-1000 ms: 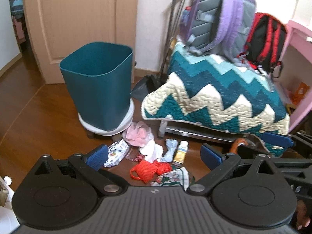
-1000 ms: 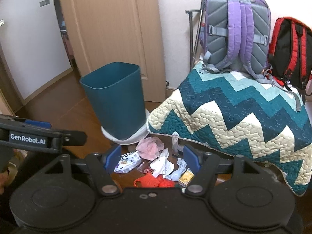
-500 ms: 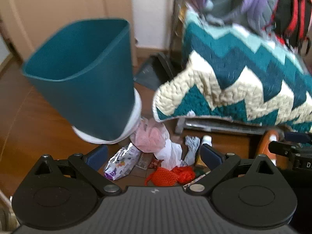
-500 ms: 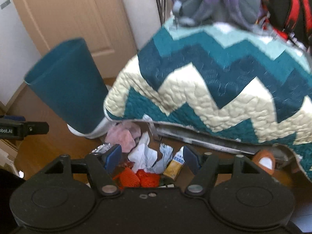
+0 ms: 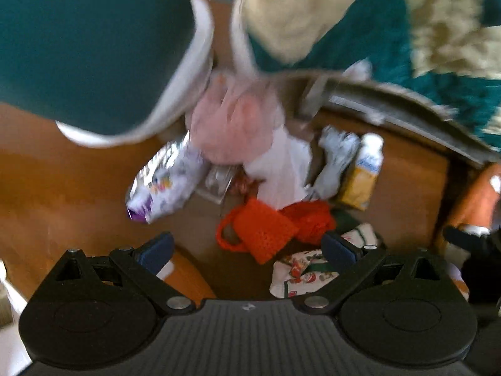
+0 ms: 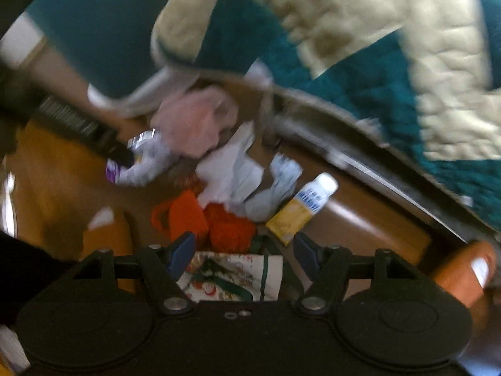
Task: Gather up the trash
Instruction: 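Lower both tools down toward the trash pile on the floor, then grasp the orange foam net with the left tool while the right tool grasps the printed paper wrapper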
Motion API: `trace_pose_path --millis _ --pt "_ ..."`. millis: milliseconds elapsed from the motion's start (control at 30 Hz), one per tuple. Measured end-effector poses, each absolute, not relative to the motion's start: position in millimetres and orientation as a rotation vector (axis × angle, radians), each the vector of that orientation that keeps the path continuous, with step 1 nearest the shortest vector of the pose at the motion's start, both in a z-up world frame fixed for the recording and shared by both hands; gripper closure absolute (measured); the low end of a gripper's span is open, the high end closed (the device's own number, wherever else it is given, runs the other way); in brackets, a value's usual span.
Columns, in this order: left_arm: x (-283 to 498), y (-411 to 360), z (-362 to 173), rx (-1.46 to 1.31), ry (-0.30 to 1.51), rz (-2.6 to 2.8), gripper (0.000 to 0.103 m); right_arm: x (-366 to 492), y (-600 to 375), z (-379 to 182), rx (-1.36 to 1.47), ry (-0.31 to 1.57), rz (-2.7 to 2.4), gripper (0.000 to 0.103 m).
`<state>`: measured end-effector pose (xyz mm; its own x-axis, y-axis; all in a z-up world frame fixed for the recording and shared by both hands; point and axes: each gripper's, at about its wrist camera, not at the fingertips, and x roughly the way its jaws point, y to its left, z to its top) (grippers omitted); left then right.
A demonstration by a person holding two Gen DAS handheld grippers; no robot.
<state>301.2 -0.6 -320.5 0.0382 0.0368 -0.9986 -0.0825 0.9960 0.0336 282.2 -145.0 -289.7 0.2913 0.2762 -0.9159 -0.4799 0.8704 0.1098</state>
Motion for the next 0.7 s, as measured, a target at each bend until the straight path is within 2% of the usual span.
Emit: trace_pose_path --millis 200,433,700 --pt "322 5 -384 -0.080 1.624 0.163 0.002 287 -120 -344 -0.401 1.221 0.662 0.036" --pt "334 2 -450 -0.130 1.700 0.198 0.003 286 -94 -381 -0.597 1.171 0.842 0.036" --pt "333 -2 -496 -0.181 1.755 0.230 0.003 276 -77 -411 -0.757 1.125 1.009 0.037"
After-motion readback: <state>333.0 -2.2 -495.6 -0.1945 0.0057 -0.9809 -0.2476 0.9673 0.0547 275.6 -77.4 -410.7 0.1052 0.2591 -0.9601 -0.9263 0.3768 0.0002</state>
